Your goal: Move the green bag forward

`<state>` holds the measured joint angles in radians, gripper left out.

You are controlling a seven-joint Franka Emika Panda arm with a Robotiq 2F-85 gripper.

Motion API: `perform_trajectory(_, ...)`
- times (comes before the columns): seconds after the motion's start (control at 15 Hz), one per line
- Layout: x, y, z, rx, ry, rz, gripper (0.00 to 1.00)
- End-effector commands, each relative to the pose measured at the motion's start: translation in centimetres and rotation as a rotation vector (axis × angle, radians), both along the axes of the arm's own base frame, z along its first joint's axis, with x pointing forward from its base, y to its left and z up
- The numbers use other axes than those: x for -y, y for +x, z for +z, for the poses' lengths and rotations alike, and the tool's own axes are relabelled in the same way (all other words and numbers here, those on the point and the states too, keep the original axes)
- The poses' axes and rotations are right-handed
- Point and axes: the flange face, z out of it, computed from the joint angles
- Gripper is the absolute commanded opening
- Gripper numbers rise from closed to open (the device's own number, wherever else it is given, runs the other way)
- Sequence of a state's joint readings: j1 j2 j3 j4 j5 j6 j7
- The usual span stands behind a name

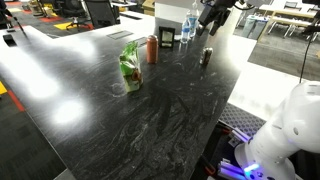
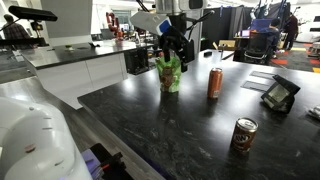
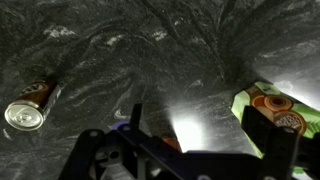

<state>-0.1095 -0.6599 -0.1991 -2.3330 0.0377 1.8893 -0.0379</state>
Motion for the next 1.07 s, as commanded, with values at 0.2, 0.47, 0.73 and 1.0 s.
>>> perform_trajectory(0.2,-4.9,10.9,1.2,-0.099,0.193,-0.175,1.0)
perform_trajectory(0.47,-7.3,12.2,1.5,-0.085,0.229,-0.239,1.0)
perform_trajectory(0.73,-8.8,15.5,1.5,-0.112,0.244,-0.275,1.0)
perform_trajectory(1.0,-8.9,16.5,1.7,-0.095,0.253,-0.323,1.0)
